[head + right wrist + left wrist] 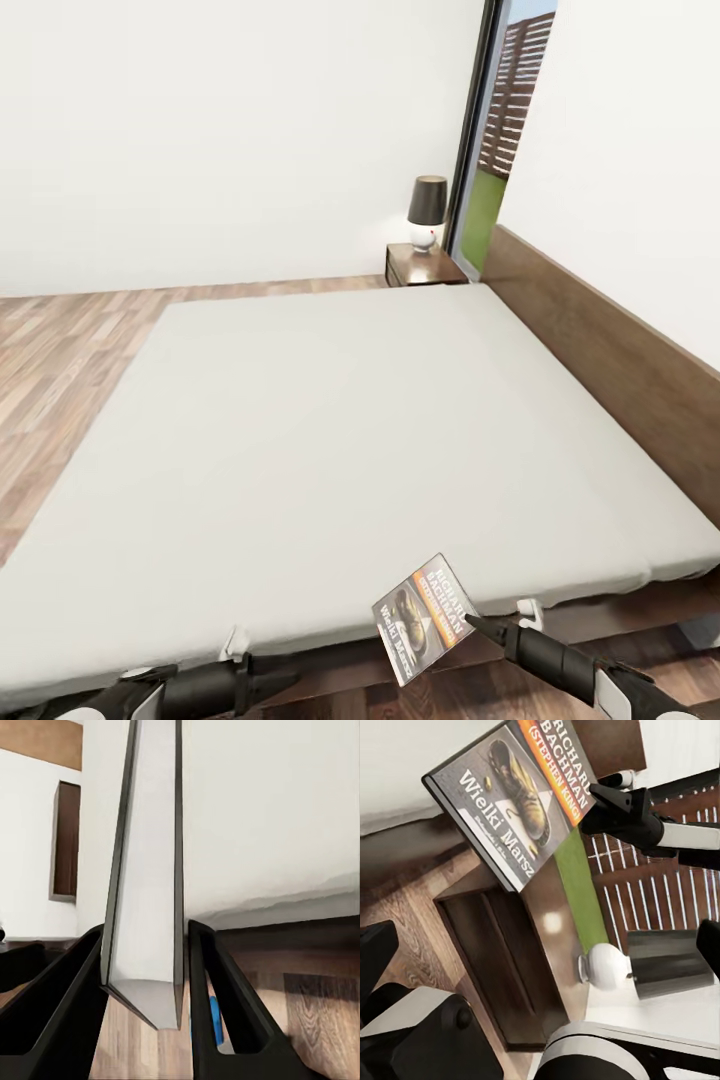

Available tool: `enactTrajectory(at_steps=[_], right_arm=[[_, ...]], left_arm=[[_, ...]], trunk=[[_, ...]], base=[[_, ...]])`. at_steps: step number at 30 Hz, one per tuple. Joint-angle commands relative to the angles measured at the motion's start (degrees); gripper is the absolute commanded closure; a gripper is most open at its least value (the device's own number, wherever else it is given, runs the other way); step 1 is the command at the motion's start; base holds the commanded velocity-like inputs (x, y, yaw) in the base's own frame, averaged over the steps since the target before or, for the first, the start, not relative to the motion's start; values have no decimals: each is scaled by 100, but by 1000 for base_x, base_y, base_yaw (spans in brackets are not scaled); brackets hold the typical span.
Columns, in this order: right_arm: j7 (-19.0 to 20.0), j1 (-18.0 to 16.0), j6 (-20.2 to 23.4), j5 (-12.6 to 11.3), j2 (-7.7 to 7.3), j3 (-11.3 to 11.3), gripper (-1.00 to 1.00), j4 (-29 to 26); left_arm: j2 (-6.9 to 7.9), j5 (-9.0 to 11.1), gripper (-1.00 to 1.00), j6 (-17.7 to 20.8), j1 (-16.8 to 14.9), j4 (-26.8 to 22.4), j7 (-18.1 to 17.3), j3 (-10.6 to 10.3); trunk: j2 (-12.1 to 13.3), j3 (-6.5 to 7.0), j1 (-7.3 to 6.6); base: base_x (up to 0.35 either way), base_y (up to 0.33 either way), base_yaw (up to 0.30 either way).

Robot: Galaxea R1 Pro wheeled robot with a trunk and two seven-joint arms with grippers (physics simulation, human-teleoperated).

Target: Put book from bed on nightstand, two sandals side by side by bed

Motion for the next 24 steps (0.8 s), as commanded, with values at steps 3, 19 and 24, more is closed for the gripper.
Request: enactTrajectory(at_steps=[3, 19, 24], right_arm=[[22, -1, 61, -25, -2, -15, 100, -3], [33, -1, 61, -35, -29, -19, 100, -3], [39, -1, 62, -41, -36, -22, 100, -3]], left_arm=[[1, 46, -100, -19, -4, 2, -9, -48], [139, 48, -100, -118, 16, 182, 425, -46], [445, 47, -100, -603, 446, 241, 695, -46]], trunk=[[-3, -4, 0], [-3, -4, 0], [-3, -4, 0]], base=[[0, 0, 292], [0, 0, 292], [0, 0, 292]])
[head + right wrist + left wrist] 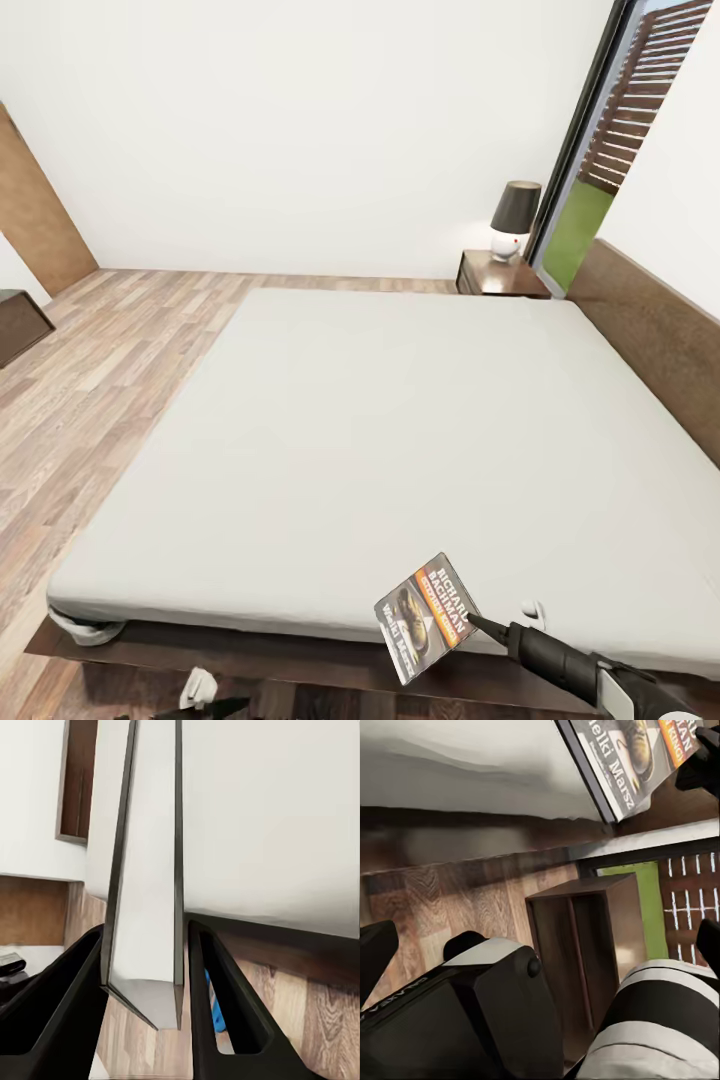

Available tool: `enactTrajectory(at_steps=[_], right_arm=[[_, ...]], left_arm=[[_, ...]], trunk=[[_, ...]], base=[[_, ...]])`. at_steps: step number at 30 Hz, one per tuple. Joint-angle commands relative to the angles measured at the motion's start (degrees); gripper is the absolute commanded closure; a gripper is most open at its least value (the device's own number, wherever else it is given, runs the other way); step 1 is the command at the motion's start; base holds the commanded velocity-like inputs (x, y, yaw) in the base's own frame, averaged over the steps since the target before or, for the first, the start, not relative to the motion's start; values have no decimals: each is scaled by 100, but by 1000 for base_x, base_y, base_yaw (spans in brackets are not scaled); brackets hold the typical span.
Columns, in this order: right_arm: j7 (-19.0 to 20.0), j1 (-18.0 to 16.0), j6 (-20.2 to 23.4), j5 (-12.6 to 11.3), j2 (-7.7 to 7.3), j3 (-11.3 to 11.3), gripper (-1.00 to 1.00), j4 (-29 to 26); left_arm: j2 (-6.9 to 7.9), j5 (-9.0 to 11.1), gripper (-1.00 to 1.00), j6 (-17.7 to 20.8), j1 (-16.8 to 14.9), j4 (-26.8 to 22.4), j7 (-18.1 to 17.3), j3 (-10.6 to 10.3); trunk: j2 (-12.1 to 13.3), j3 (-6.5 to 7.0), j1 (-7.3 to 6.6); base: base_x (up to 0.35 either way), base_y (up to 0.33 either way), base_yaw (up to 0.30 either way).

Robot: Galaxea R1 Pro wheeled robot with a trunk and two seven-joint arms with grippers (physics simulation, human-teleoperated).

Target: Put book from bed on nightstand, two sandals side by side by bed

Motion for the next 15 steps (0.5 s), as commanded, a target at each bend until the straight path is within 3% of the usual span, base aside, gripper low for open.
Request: enactTrajectory(at_steps=[1, 6, 15], right_arm=[[22, -1, 61, -25, -2, -9, 100, -2], [13, -1, 60, -24, -3, -9, 100, -2], [-13, -1, 59, -18, 1, -9, 100, -2]], left_arm=[[24, 39, -100, -116, 42, 5, 12, -22], [139, 46, -100, -444, 220, 11, 520, -14], [161, 47, -100, -467, 233, 11, 628, -13]], trunk=[[-3, -4, 0], [-3, -4, 0], [-3, -4, 0]], base=[[0, 0, 292], [0, 0, 292], [0, 0, 292]])
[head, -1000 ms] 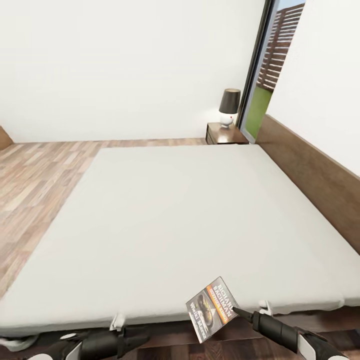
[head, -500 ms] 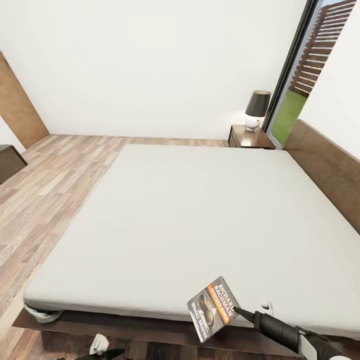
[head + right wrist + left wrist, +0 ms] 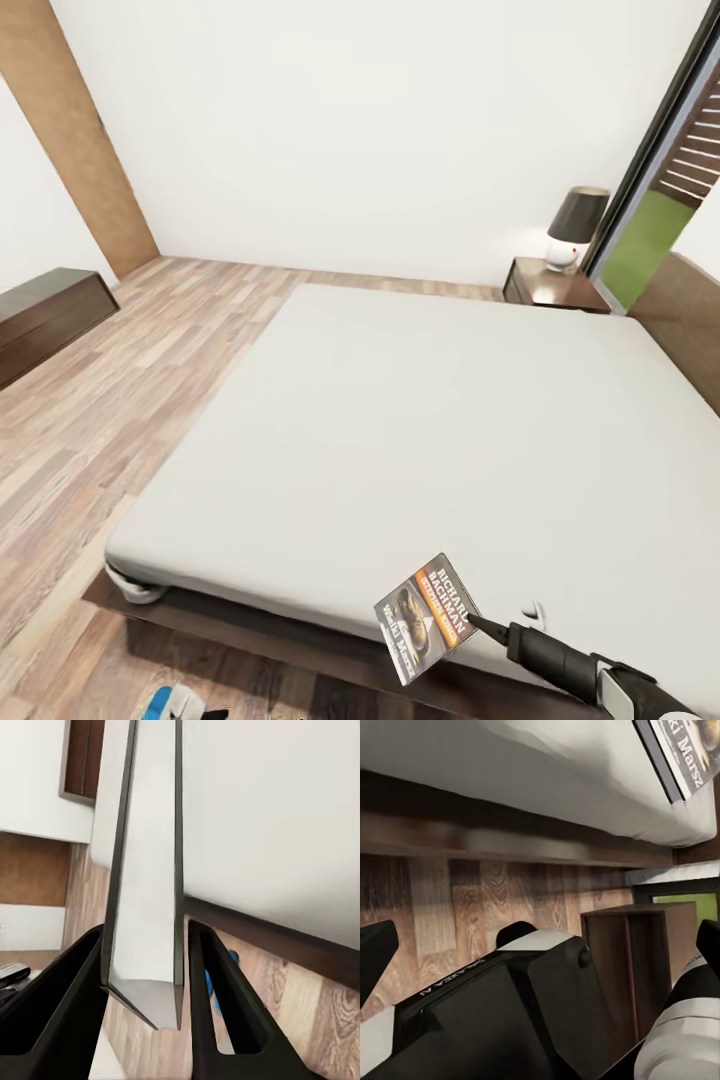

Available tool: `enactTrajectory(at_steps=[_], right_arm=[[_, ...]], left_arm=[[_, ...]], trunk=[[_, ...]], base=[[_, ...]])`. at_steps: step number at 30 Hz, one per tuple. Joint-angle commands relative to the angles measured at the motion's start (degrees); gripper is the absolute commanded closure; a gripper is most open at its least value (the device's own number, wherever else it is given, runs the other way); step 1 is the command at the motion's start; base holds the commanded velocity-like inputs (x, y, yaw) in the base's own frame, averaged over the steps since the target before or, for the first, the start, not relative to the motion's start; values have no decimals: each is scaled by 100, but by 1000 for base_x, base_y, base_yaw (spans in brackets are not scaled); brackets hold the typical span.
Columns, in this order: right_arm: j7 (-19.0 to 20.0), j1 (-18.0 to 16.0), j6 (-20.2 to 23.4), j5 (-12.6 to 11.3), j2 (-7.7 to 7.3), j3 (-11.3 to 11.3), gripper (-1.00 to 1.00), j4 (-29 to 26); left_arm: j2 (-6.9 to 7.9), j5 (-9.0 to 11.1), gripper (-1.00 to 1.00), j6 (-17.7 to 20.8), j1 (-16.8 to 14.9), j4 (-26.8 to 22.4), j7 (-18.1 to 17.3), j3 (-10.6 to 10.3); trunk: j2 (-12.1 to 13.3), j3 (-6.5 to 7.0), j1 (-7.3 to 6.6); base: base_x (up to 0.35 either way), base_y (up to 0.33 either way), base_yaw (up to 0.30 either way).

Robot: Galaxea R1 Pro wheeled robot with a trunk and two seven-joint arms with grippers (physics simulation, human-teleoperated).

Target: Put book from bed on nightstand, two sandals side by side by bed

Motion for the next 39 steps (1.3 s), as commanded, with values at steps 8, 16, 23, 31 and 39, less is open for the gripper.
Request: enactTrajectory(at_steps=[8, 16, 23, 31, 39], right_arm=[[33, -1, 62, -26, -5, -15, 100, -3], [25, -1, 62, -26, -5, -12, 100, -3], [29, -1, 62, -25, -5, -12, 100, -3], [15, -1, 62, -25, -2, -10, 100, -3], [3, -1, 62, -20, 3, -10, 100, -3]], left_arm=[[-4, 41, -100, -31, -5, 4, 0, -51], [-4, 41, -100, -31, -5, 4, 22, -52], [-10, 44, -100, -31, -5, 4, 183, -58], [-29, 50, -100, -31, -5, 4, 201, -58], [-30, 50, -100, -31, -5, 4, 202, -58]], trunk=[[-3, -4, 0], [-3, -4, 0], [-3, -4, 0], [-3, -4, 0], [-3, -4, 0]], base=[[0, 0, 292], [0, 0, 292], [0, 0, 292], [-94, 24, 292], [-50, 10, 292]])
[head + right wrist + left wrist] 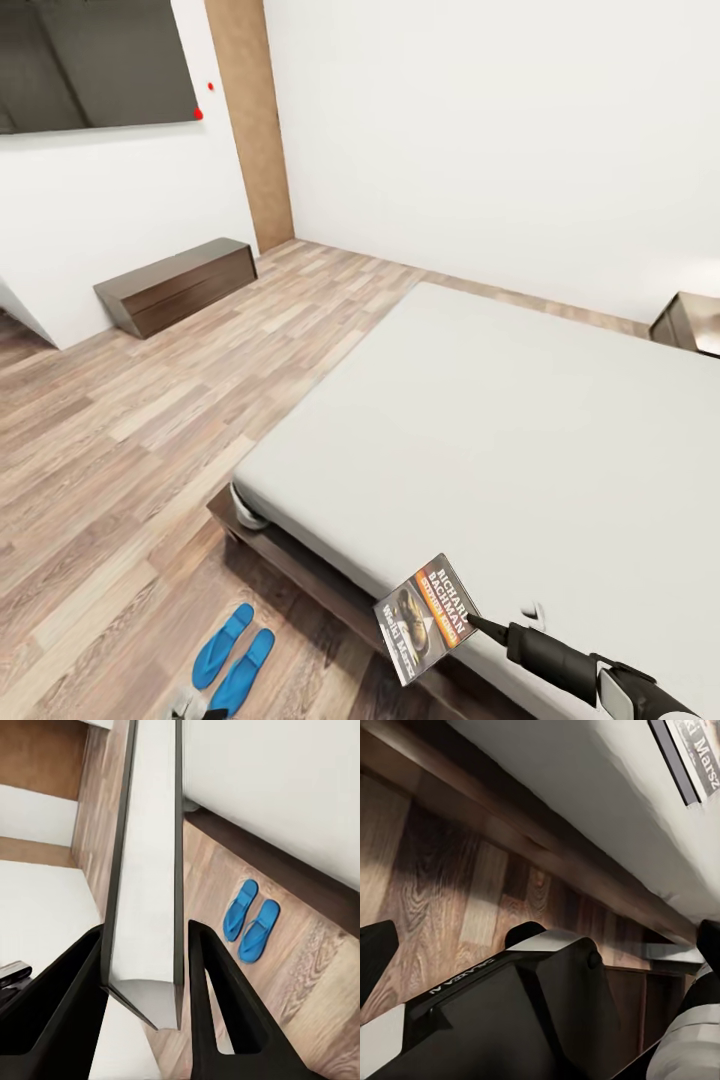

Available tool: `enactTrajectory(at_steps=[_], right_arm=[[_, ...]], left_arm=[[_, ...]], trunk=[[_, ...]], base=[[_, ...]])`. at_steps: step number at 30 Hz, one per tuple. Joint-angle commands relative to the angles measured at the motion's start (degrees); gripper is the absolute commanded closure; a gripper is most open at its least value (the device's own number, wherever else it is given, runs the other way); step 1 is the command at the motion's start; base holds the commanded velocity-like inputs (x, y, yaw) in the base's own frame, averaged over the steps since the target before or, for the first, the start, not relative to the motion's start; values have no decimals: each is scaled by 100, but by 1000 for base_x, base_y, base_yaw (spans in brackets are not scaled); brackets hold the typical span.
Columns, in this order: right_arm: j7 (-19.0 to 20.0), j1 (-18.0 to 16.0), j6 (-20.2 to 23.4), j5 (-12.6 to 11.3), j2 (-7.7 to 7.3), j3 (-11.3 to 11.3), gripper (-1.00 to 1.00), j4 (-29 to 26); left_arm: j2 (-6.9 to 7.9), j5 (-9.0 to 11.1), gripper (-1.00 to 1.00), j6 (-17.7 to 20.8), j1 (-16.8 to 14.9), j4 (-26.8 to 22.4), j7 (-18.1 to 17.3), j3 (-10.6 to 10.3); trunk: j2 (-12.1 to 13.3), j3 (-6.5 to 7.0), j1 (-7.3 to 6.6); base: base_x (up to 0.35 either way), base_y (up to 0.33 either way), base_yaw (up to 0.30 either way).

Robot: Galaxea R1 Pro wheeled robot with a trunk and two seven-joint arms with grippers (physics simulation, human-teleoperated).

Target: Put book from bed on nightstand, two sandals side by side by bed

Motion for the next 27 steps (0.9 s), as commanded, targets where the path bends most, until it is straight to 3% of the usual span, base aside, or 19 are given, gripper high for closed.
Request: enactTrajectory(at_steps=[1, 27], right_arm=[[21, -1, 61, -24, -1, -16, 100, -3], [8, -1, 61, -22, 35, -14, 100, -3]], left_arm=[[0, 41, -100, -33, -5, 4, -9, -49], [16, 41, -100, -33, -5, 4, -31, -44]], trunk=[[-3, -4, 0], [-3, -4, 0]], base=[[-4, 1, 292], [0, 0, 292]])
